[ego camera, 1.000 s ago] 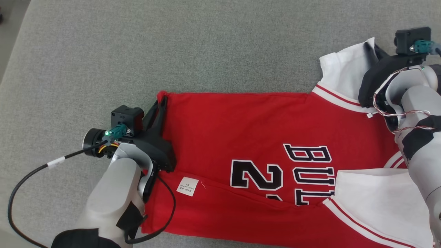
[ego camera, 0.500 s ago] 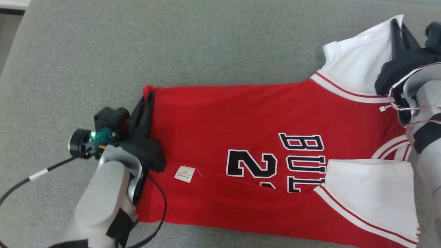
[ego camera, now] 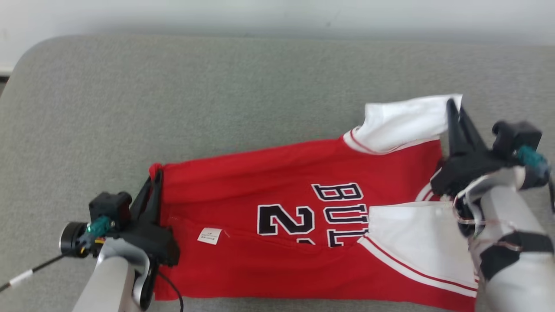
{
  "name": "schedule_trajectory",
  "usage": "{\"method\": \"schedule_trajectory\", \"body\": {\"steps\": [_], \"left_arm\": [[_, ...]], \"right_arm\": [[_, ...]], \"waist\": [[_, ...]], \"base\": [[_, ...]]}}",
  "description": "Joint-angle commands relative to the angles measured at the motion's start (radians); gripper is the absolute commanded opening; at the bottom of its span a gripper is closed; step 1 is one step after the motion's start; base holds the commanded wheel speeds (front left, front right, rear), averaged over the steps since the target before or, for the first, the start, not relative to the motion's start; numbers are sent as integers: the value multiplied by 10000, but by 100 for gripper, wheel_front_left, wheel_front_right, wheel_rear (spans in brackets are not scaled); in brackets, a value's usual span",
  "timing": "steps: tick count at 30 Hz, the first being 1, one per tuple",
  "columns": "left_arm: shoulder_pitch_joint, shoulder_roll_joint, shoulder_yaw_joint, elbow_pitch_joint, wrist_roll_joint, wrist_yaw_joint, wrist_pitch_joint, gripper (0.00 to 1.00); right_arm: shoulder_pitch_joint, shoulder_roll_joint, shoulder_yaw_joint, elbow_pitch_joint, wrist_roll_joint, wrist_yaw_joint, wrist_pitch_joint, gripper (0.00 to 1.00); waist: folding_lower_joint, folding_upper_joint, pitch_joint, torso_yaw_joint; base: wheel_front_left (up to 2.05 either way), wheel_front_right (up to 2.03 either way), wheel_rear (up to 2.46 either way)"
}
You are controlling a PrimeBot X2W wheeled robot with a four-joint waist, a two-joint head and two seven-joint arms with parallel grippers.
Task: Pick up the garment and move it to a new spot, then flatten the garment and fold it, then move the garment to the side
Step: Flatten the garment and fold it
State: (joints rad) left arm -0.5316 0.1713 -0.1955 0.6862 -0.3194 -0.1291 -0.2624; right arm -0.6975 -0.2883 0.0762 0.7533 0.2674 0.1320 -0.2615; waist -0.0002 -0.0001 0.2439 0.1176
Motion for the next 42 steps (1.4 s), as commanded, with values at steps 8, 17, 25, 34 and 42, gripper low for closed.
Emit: {"method": "schedule_trajectory", "body": {"steps": [8, 17, 25, 34, 42], "left_arm": [[1614, 263, 1, -777, -132, -14, -32, 0], [2685, 375, 189, -1131, -234, -6, -32, 0], [3268, 343, 627, -1270, 115, -7, -33, 46], [4780, -352, 1993, -2922, 1554, 1125, -31, 100], [5477, -931, 2241, -3500, 2237, 1213, -33, 100]], "right_arm": [[2402, 664, 46, -1513, 633, -27, -40, 0], [3631, 1184, -148, -1623, 1011, -27, -41, 0], [4120, 1337, -170, -931, 807, -27, -41, 19], [4297, 1276, -914, -1094, 668, -27, -42, 100], [4166, 1379, -890, -812, 448, -27, -40, 100]], "waist": [[2, 1, -1133, -1086], [2, 1, -1577, -1369], [2, 1, -1699, -1443], [2, 1, -1661, -1383], [2, 1, -1601, -1008]], "base": [[0, 0, 0], [0, 0, 0], [0, 0, 0], [0, 0, 0], [0, 0, 0]]}}
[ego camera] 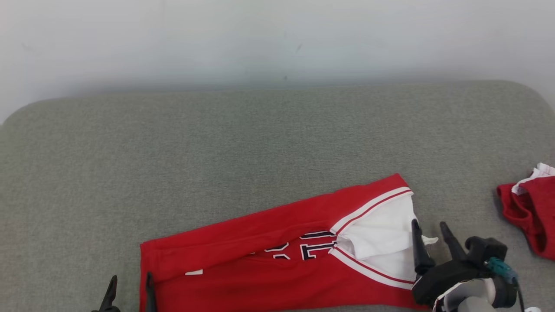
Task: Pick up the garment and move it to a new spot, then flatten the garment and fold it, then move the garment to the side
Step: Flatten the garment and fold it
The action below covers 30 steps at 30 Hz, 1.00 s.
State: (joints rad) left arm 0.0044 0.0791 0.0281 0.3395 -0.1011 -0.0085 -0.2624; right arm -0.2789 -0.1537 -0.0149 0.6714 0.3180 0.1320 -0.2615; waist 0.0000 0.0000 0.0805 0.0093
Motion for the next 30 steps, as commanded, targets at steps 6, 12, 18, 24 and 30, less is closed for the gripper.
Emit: {"method": "schedule_trajectory", "body": {"steps": [6, 12, 18, 24, 30], "left_arm": [[-109, -187, 58, -134, 179, -150, -33, 100], [-212, -243, 174, -175, 171, -238, -33, 100], [-259, -278, 170, -222, 262, -312, -33, 100], [-346, -284, 91, -147, 265, -336, -33, 100], [-379, -290, -45, -118, 125, -333, -33, 100]], "right_arm": [[-524, -50, 614, 1418, 82, -27, 101, 100], [-755, -46, 972, 2341, 75, -27, 244, 100], [-778, 305, 1838, 2939, 480, 1, 524, 0], [-896, 89, 2251, 2891, 1221, -3, 318, 0], [-1206, -418, 1691, 2611, 1500, -29, 0, 0]], "waist": [[0, 0, 217, 405], [0, 0, 305, 540], [0, 0, 323, 628], [0, 0, 289, 666], [0, 0, 241, 571]], "base": [[0, 0, 0], [0, 0, 0], [0, 0, 0], [0, 0, 0], [0, 0, 0]]}}
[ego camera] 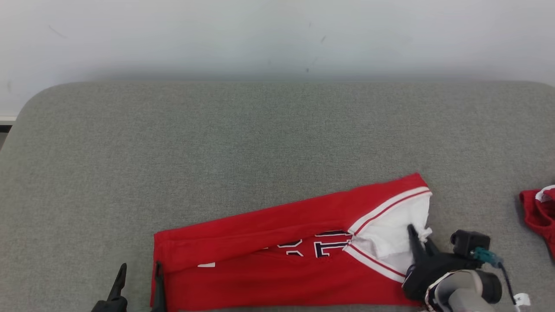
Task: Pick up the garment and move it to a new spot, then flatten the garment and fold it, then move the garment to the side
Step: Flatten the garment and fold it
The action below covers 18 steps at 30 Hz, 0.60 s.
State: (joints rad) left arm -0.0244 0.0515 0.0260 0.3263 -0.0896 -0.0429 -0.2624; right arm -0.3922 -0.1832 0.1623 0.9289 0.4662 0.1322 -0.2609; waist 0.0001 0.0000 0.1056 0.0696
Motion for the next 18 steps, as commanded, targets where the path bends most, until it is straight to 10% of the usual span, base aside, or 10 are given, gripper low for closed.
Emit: {"method": "schedule_trajectory", "body": {"steps": [1, 10, 18], "left_arm": [[-81, -16, -45, 10, -33, 24, -31, 100], [-30, -15, -108, 241, -351, 12, -33, 100], [85, -13, -212, 378, -389, -28, -33, 100]], "right_arm": [[-112, -192, -276, -130, 0, -29, -25, 0], [344, -172, -2026, -2174, -1120, -29, -44, 0], [1050, 447, -956, -3937, -1609, -27, -45, 0]], "waist": [[-1, 0, -20, -73], [-1, 0, -149, -477], [-1, 0, -384, -714]], "base": [[0, 0, 0], [0, 0, 0], [0, 0, 0]]}}
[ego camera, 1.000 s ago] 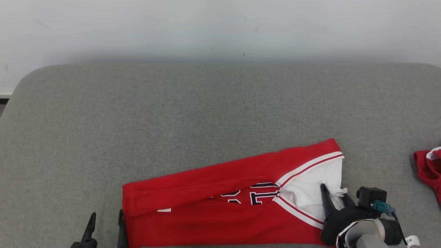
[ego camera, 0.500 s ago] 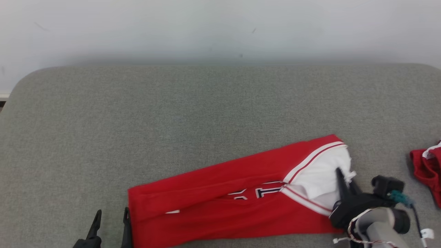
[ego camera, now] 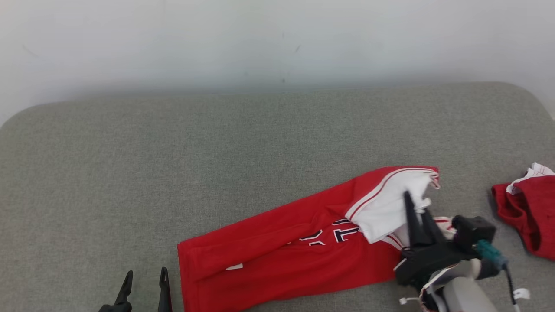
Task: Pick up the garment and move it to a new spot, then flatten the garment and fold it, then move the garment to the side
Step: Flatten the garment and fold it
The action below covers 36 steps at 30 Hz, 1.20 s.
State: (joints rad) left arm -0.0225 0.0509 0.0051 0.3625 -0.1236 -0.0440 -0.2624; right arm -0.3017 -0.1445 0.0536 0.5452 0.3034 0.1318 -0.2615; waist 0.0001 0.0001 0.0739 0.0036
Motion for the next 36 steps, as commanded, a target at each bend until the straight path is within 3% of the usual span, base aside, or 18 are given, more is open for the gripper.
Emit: {"method": "schedule_trajectory", "body": {"steps": [1, 9, 15, 24, 30, 31, 32, 33, 34, 36], "left_arm": [[77, -7, -27, 25, -20, -36, -33, 100], [77, -8, -252, 111, 37, -47, -33, 100], [63, -8, -630, 158, 89, -167, -31, 100], [-306, -6, -1488, 257, 168, -295, -31, 100], [-491, -7, -1992, 367, 117, -297, -33, 100], [-530, -7, -2071, 388, 115, -301, -31, 100], [-555, -7, -2105, 401, 117, -293, -33, 100], [-577, -7, -2136, 417, 113, -287, -31, 100], [-589, -7, -2151, 427, 105, -278, -33, 100], [-591, -7, -2170, 435, 87, -251, -31, 100]], "right_arm": [[209, 89, 427, -235, 60, -24, -39, 0], [228, 171, 3132, -672, 940, -24, 58, 0], [-172, 272, 5142, -506, 1637, -24, 366, 0], [-1000, 661, 6489, 617, 2258, -24, 229, 0], [-1626, 861, 6848, 1469, 2443, -24, 90, 0], [-1718, 885, 6799, 1623, 2489, -24, 49, 18], [-1795, 904, 6799, 1767, 2488, -24, 31, 49], [-1858, 917, 6793, 1889, 2495, -24, 21, 67], [-1895, 932, 6795, 1993, 2573, -24, 1, 100], [-1966, 941, 6794, 2109, 2681, -24, -29, 100]], "waist": [[-1, -1, -96, -64], [-1, -1, -319, 141], [-1, -1, -416, 821], [-1, -1, -233, 2279], [-1, -1, -82, 3061], [-1, -1, -53, 3171], [-1, -1, -40, 3242], [-1, -1, -16, 3309], [-1, -1, -8, 3340], [-1, -1, 1, 3367]], "base": [[0, 0, 0], [0, 0, 0], [0, 0, 0], [0, 0, 0], [0, 0, 0], [0, 0, 0], [0, 0, 0], [0, 0, 0], [0, 0, 0], [0, 0, 0]]}}
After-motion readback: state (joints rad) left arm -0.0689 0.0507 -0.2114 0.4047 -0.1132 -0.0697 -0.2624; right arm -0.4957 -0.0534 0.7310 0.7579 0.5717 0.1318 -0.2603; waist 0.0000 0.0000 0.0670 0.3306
